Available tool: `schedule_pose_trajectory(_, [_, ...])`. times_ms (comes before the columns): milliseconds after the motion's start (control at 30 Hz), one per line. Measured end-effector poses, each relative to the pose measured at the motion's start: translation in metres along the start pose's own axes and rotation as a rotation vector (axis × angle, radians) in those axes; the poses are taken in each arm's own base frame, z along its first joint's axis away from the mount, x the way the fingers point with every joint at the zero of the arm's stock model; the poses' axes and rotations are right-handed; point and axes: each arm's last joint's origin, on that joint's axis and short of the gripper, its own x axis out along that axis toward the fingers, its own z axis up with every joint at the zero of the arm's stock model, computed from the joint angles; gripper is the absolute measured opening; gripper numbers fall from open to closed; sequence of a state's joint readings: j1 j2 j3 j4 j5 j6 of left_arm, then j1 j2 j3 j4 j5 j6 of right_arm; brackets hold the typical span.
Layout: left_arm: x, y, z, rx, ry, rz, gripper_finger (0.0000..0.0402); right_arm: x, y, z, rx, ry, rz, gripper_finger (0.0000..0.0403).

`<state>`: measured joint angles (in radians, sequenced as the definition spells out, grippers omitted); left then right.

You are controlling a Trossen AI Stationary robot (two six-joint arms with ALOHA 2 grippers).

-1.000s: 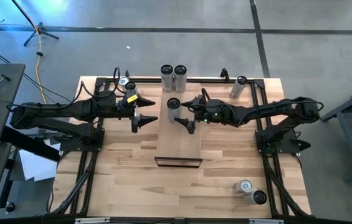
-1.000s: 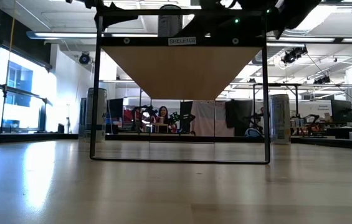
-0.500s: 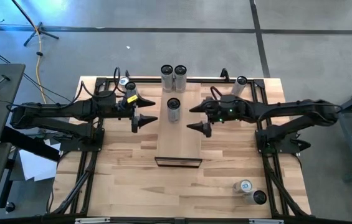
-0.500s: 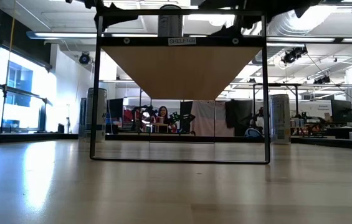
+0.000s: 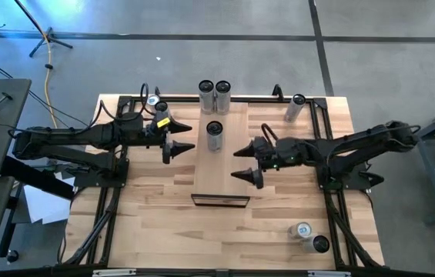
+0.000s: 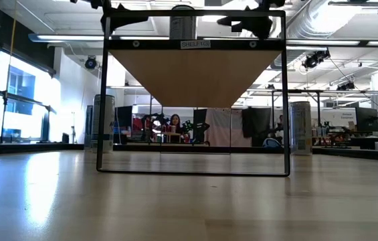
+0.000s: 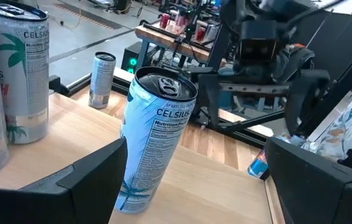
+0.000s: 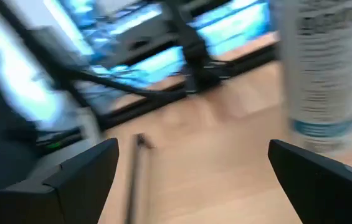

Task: Place canned beverage on shelf
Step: Put the bottom white blue soda can on the shelf

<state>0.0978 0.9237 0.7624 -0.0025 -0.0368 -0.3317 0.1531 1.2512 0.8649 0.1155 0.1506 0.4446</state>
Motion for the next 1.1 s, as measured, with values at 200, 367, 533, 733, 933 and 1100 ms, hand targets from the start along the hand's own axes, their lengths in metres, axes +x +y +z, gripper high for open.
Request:
schedule_pose_trajectory(200, [0.000, 0.000, 0.000, 0.001, -0.001, 0.000, 0.0351, 0.025, 0.021, 0.000, -0.091, 0.036, -0.197, 0.0399])
schedule_pose_trajectory(367, [0.000, 0.000, 0.000, 0.001, 0.002, 0.001, 0.0351, 0.054, 0.038, 0.004, -0.174, 0.033, -0.427, 0.0399])
schedule_pose_trajectory(533, [0.000, 0.000, 0.000, 0.002, 0.003, 0.002, 0.0351, 0.074, 0.048, -0.001, -0.150, 0.006, -0.693, 0.0399])
schedule_pose_trajectory(733, [-0.003, -0.001, 0.002, 0.002, -0.012, -0.003, 0.0351, 0.097, 0.061, -0.007, -0.086, -0.050, -0.773, 0.0399])
schedule_pose_trajectory(933, [-0.014, 0.002, 0.010, 0.033, -0.062, 0.004, 0.0351, 0.118, 0.066, -0.011, -0.049, -0.117, -0.823, 0.0399])
schedule_pose_trajectory(1100, [-0.028, 0.005, 0.016, 0.059, -0.106, 0.020, 0.0351, 0.129, 0.068, -0.011, -0.072, -0.168, -0.876, 0.0399])
